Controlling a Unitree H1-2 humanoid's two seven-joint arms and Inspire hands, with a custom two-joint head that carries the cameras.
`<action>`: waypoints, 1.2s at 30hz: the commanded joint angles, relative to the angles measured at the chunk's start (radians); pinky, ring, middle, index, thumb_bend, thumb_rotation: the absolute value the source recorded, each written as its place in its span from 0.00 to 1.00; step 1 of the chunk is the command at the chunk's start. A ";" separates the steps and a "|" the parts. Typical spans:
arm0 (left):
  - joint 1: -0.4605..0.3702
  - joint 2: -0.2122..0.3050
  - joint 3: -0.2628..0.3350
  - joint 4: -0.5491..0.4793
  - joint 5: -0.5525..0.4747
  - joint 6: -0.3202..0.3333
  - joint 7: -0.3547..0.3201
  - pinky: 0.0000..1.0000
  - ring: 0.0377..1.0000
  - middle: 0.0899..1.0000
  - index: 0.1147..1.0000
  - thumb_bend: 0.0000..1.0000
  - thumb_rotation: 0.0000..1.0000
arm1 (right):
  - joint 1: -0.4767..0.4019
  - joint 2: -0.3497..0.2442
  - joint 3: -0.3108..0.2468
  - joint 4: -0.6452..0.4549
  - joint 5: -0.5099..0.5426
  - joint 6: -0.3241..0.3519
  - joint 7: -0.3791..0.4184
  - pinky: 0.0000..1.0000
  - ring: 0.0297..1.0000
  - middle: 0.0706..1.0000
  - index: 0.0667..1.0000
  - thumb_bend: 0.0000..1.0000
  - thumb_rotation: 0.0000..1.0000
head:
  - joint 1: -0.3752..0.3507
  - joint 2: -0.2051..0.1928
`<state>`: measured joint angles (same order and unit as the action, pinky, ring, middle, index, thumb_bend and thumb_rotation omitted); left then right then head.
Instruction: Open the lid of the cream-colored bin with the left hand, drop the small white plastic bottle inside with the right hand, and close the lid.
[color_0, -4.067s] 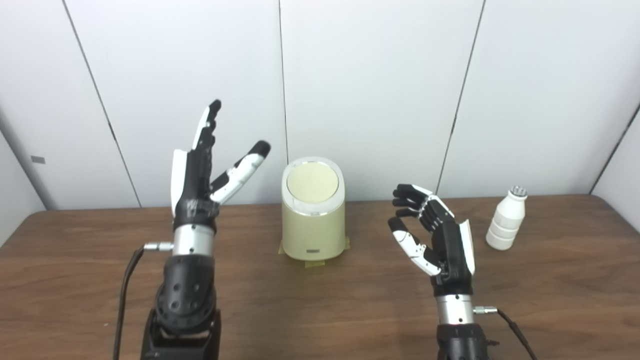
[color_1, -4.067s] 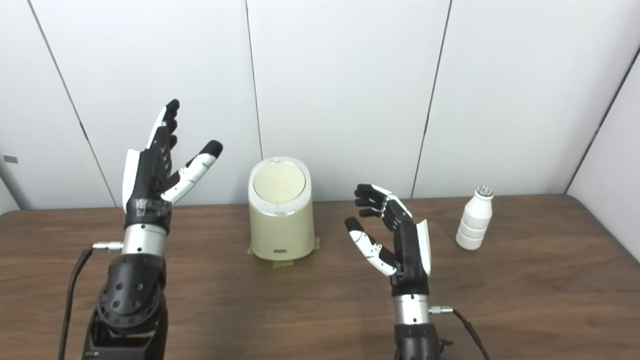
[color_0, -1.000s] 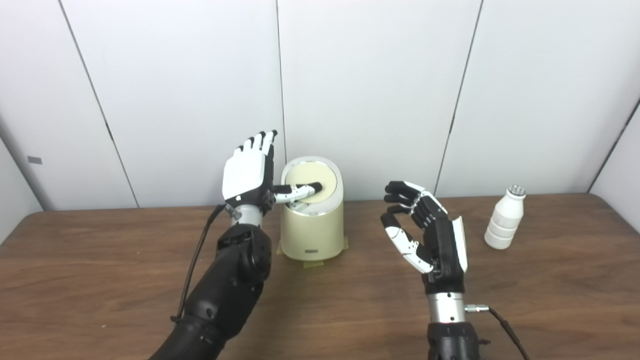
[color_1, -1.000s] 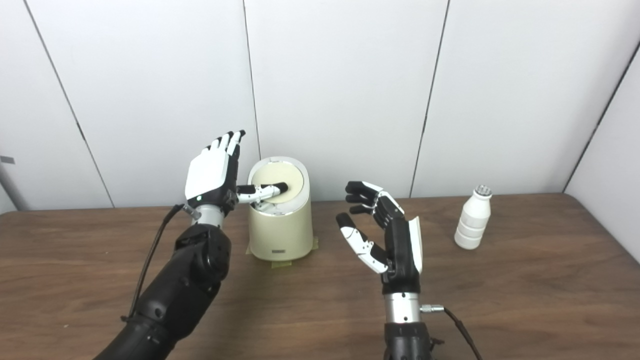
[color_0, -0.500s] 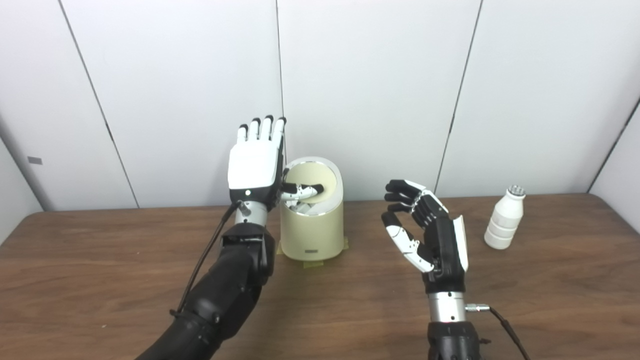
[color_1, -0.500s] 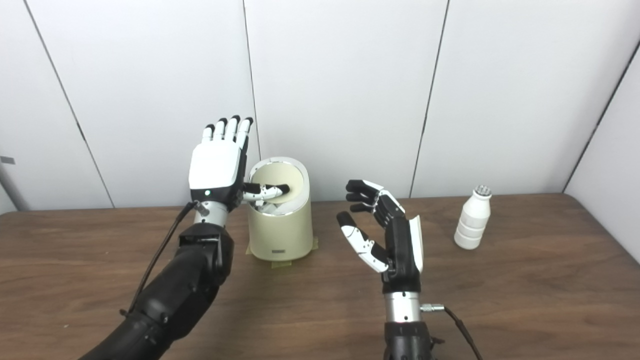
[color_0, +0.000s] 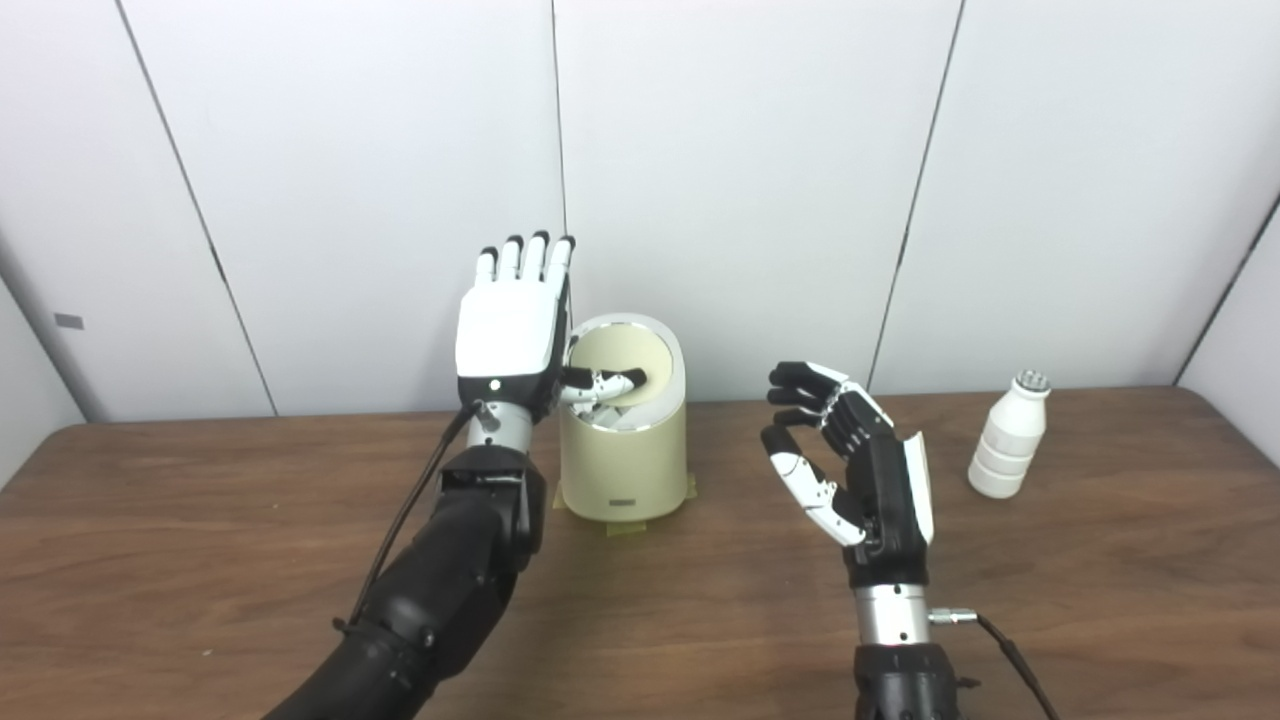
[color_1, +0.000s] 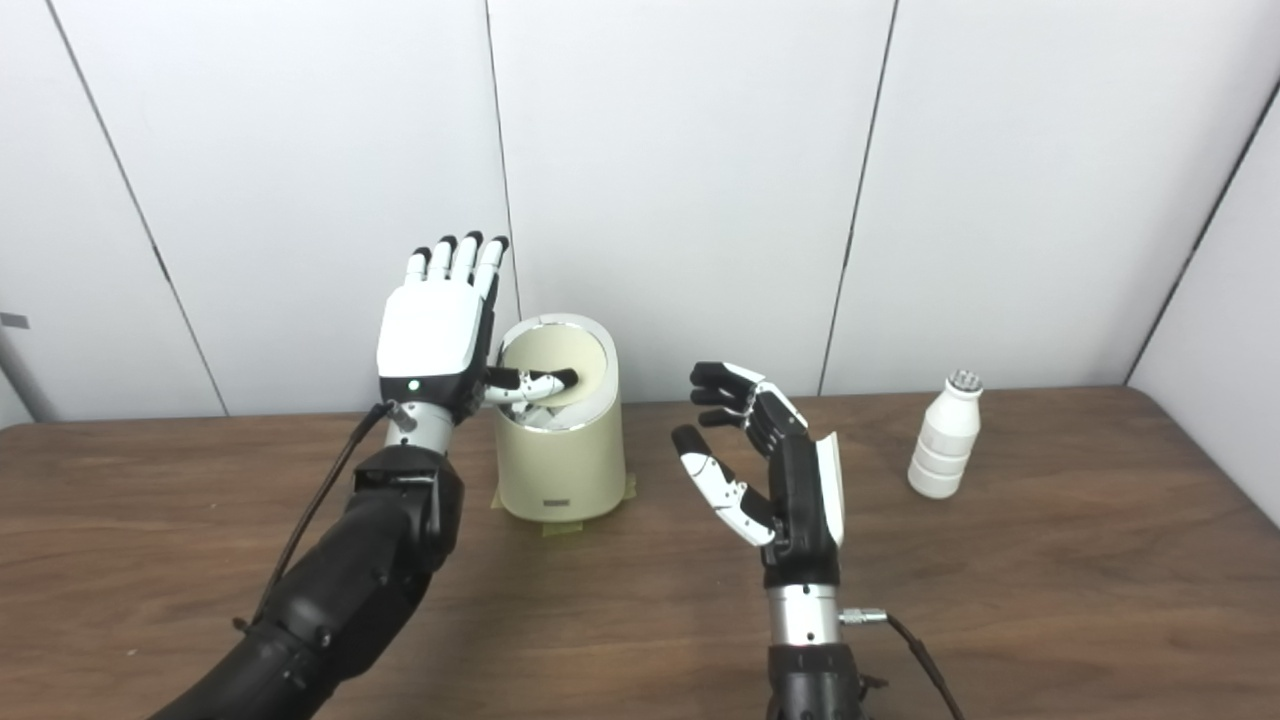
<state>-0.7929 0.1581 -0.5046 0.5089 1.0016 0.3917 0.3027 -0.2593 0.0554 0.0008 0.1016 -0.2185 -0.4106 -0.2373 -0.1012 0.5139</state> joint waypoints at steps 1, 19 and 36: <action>-0.036 0.022 -0.003 0.019 0.016 -0.005 -0.007 1.00 1.00 1.00 1.00 1.00 0.34 | -0.041 0.000 0.001 -0.020 0.006 -0.039 0.002 0.58 0.65 0.67 0.66 0.32 0.44 | -0.001 0.001; -0.019 -0.007 0.072 -0.012 -0.052 0.012 -0.004 1.00 1.00 1.00 1.00 0.67 0.94 | -0.038 0.001 0.003 -0.031 0.008 -0.027 0.004 0.58 0.66 0.67 0.65 0.32 0.44 | -0.002 0.001; 0.032 -0.050 0.214 -0.199 -0.228 -0.022 -0.027 1.00 1.00 1.00 1.00 0.70 1.00 | -0.037 0.004 0.003 -0.040 -0.008 -0.019 0.001 0.58 0.65 0.67 0.65 0.30 0.43 | -0.002 -0.001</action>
<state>-0.7257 0.1142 -0.3076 0.3613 0.7898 0.4014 0.2558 -0.2585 0.0569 0.0009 0.0934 -0.2236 -0.4025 -0.2374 -0.1028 0.5123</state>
